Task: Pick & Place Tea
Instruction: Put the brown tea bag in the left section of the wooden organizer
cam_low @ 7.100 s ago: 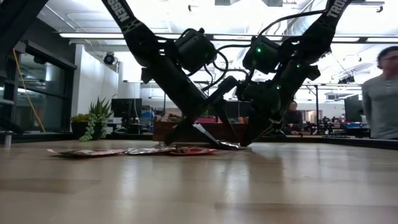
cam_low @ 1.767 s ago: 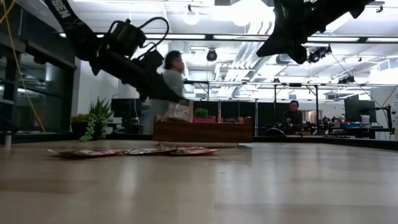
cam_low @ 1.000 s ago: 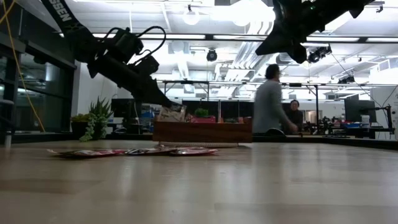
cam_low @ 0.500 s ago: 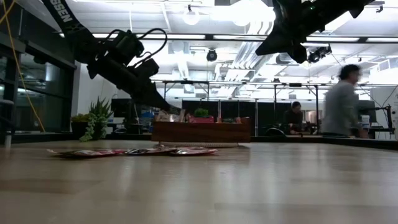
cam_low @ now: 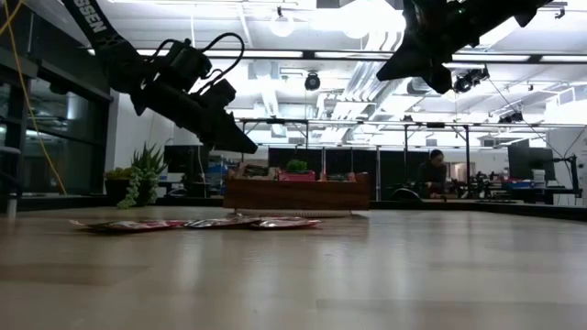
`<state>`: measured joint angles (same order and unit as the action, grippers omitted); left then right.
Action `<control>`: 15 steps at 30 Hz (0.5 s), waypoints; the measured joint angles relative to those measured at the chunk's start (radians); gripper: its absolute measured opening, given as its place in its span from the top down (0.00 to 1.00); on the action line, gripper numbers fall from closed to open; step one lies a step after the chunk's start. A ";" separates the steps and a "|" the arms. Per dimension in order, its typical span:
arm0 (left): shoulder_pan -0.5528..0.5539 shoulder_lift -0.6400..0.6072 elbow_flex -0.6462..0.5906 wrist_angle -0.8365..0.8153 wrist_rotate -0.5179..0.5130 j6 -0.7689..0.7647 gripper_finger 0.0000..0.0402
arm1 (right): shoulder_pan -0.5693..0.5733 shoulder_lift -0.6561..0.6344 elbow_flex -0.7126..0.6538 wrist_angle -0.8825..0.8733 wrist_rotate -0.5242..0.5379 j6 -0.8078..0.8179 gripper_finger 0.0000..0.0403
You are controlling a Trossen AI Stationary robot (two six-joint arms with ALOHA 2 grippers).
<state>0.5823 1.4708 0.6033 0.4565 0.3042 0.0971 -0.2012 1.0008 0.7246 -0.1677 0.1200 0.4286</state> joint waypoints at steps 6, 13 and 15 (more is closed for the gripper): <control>0.000 -0.013 0.000 -0.004 -0.055 -0.001 0.64 | 0.000 0.000 0.000 0.000 -0.017 0.000 1.00; 0.000 -0.127 0.000 0.013 -0.130 -0.036 0.62 | 0.000 0.000 0.000 0.000 -0.051 -0.002 1.00; 0.000 -0.175 0.000 -0.002 -0.130 -0.098 0.62 | 0.000 0.000 0.000 0.000 -0.065 -0.009 1.00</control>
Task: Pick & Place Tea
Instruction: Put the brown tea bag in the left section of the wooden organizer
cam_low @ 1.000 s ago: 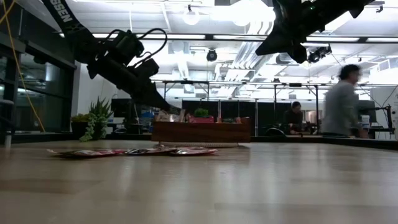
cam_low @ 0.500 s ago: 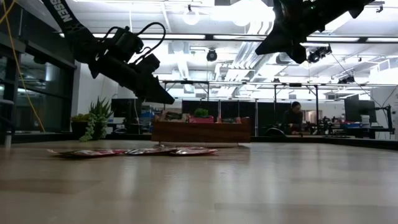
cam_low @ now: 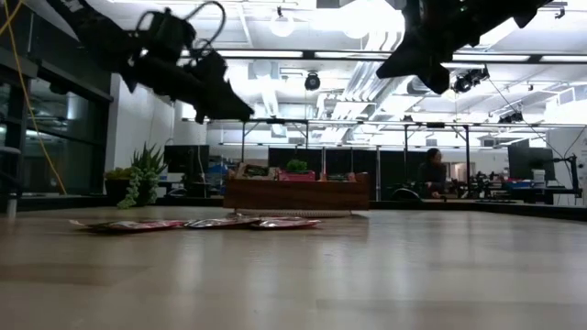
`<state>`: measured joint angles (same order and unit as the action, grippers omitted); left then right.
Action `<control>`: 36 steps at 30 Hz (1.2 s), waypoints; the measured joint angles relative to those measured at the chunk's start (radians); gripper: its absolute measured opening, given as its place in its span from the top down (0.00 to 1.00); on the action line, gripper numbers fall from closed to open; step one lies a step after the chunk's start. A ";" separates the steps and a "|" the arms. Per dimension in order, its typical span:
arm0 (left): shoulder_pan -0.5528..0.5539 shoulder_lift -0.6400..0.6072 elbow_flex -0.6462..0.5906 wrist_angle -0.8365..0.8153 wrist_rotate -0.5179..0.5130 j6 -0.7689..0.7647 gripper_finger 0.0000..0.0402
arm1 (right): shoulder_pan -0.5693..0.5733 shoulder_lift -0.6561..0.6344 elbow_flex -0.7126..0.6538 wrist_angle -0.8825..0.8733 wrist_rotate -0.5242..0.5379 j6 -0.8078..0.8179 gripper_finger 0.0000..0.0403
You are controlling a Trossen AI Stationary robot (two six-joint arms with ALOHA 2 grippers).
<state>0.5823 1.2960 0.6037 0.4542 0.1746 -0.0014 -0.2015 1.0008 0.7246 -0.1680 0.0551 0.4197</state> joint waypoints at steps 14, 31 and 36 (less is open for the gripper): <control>-0.097 -0.324 0.000 -0.364 0.160 -0.323 0.67 | 0.001 0.143 0.000 0.173 -0.200 -0.202 1.00; -0.613 -0.336 0.000 -0.656 -0.265 -0.591 0.81 | 0.110 0.532 0.014 0.416 -0.375 -0.263 1.00; -0.735 -0.336 -0.020 -0.731 -0.413 -0.664 0.81 | 0.171 0.630 0.134 0.392 -0.299 -0.256 1.00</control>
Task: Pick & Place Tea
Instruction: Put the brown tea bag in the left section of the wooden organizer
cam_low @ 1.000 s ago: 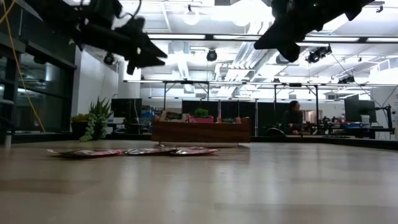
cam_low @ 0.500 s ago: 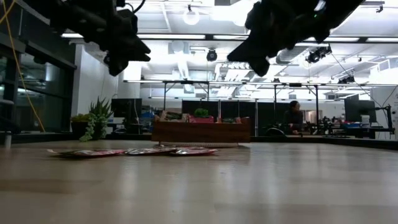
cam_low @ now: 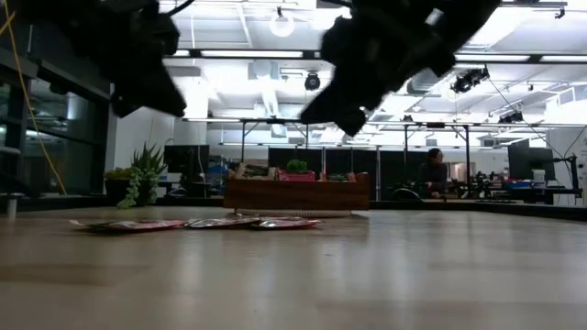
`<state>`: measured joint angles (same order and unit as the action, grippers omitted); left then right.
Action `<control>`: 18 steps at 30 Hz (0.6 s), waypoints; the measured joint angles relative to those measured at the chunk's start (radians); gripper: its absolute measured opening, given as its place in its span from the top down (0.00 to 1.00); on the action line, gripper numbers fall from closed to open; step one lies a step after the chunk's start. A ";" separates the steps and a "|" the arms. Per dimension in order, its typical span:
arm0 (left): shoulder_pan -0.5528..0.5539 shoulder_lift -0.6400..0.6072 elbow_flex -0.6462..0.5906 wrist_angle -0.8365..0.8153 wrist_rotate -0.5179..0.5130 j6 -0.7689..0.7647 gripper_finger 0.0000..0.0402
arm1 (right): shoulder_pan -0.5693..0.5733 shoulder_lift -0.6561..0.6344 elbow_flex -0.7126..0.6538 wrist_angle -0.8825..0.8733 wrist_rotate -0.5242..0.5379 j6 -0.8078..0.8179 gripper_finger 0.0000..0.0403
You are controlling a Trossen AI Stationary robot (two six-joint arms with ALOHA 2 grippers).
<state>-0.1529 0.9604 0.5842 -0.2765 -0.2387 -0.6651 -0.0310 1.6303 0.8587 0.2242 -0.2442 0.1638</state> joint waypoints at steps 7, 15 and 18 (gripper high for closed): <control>-0.113 -0.004 -0.102 0.076 -0.050 -0.143 0.81 | 0.055 0.159 0.260 -0.332 0.051 -0.026 1.00; -0.221 -0.003 -0.147 0.075 -0.142 -0.231 0.81 | 0.105 0.338 0.507 -0.579 0.080 -0.056 1.00; -0.253 -0.003 -0.170 0.101 -0.185 -0.253 0.81 | 0.115 0.404 0.588 -0.623 0.081 -0.061 1.00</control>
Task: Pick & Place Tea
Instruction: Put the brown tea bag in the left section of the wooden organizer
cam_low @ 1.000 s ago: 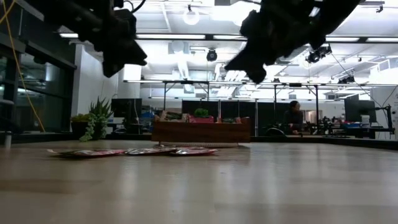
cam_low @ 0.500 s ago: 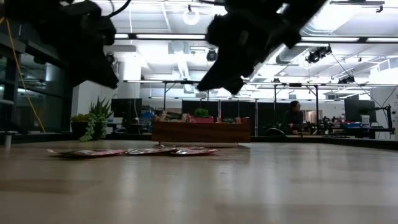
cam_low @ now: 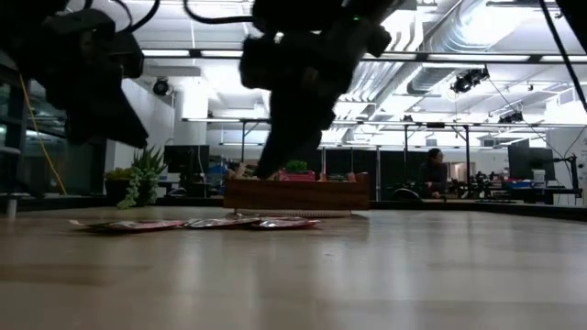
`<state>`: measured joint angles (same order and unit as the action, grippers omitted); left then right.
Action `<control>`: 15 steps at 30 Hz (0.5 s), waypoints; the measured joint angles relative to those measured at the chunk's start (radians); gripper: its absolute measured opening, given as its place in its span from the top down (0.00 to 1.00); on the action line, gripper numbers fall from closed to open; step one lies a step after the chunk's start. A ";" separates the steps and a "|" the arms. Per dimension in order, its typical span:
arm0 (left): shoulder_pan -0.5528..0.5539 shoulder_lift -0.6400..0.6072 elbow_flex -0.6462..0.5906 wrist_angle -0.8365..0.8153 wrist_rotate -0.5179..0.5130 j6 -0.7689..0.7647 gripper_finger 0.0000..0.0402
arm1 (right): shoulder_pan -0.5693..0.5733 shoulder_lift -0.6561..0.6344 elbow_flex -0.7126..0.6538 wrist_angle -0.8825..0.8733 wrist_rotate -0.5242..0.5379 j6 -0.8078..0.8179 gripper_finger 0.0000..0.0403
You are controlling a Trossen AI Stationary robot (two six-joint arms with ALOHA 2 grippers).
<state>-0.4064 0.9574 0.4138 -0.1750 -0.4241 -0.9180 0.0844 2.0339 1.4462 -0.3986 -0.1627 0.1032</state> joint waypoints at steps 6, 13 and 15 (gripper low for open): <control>-0.022 0.000 -0.052 0.032 -0.013 -0.076 0.81 | -0.008 0.063 0.076 -0.077 0.052 0.000 1.00; -0.020 0.004 -0.092 0.139 -0.040 -0.082 0.81 | -0.019 0.062 0.077 -0.051 0.042 -0.015 1.00; -0.020 0.024 -0.096 0.157 -0.043 -0.083 0.81 | -0.022 0.062 0.077 -0.040 0.052 -0.023 1.00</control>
<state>-0.4263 0.9811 0.3174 -0.0176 -0.4667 -1.0008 0.0626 2.0964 1.5236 -0.4386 -0.1105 0.0797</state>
